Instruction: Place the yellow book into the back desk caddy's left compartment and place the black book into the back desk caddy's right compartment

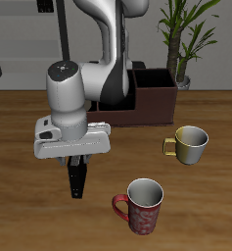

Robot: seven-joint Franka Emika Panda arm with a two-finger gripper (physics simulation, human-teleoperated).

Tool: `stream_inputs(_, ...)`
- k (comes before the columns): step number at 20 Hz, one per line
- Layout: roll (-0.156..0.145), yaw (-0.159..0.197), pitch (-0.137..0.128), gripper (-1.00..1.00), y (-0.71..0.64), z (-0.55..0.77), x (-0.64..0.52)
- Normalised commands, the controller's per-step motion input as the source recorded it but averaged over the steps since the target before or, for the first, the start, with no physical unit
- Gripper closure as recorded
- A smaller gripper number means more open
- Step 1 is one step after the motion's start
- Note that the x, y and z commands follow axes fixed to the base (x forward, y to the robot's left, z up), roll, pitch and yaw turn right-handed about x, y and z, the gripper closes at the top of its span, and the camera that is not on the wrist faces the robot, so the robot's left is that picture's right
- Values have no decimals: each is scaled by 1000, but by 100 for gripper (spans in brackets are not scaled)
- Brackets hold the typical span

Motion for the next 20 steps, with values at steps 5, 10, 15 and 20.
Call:
stream_inputs(5, 6, 4, -2, 100, 20, 42, -28)
stream_inputs(10, -11, -13, -32, 100, 24, 268, -71)
stream_inputs(15, -7, -8, -47, 100, 164, 568, -248)
stream_inputs(20, 13, -8, -28, 100, 306, 716, -405)
